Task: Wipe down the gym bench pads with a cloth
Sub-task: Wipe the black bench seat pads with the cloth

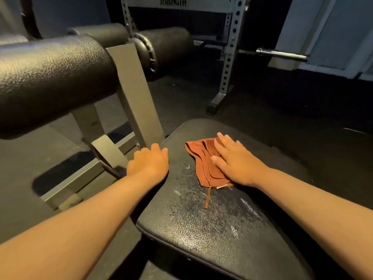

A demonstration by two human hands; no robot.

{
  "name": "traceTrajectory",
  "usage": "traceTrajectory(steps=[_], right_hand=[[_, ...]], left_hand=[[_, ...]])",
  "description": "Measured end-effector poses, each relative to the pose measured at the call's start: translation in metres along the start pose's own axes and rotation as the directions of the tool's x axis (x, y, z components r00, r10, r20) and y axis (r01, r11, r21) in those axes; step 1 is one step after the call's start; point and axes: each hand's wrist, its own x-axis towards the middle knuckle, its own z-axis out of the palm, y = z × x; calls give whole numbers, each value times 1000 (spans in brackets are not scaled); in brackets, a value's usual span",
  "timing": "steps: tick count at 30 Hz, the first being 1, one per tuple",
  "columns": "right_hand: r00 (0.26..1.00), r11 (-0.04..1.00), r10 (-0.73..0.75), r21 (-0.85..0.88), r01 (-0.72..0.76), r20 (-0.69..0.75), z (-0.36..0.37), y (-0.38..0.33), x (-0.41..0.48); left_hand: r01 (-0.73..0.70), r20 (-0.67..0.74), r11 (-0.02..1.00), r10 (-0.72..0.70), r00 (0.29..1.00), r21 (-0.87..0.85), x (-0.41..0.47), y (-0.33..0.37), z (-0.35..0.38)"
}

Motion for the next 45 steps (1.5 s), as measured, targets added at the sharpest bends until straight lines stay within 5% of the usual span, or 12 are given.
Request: traceTrajectory(steps=[4, 7, 10, 13, 21, 27, 34, 40, 45], right_hand=[[986, 986, 155, 69, -152, -55, 1, 4, 19], [997, 993, 15, 114, -7, -75, 9, -16, 11], [998, 999, -29, -22, 28, -47, 4, -4, 11], [988, 987, 77, -129, -95, -135, 0, 15, 28], [997, 997, -70, -25, 69, -16, 7, -8, 11], [994, 997, 72, -25, -74, -85, 9, -27, 36], [996, 996, -81, 32, 82, -23, 6, -21, 5], [989, 989, 145, -34, -146, -20, 2, -18, 45], [999, 997, -51, 57, 52, -13, 4, -27, 16]], left_hand=[[-84, -109, 996, 81, 991, -29, 1, 4, 4], [-433, -182, 901, 422, 888, -28, 7, 13, 16], [-573, -119, 818, 566, 816, -43, 20, 27, 19], [-609, -135, 790, 612, 779, 72, 24, 32, 24], [-612, -97, 788, 615, 782, 61, 13, 32, 21], [-591, -99, 807, 589, 802, 19, 12, 32, 20], [-596, -108, 801, 589, 801, -52, 12, 28, 22], [-582, -138, 805, 567, 812, -114, 16, 27, 22], [-579, -165, 802, 557, 814, -146, 19, 28, 22]])
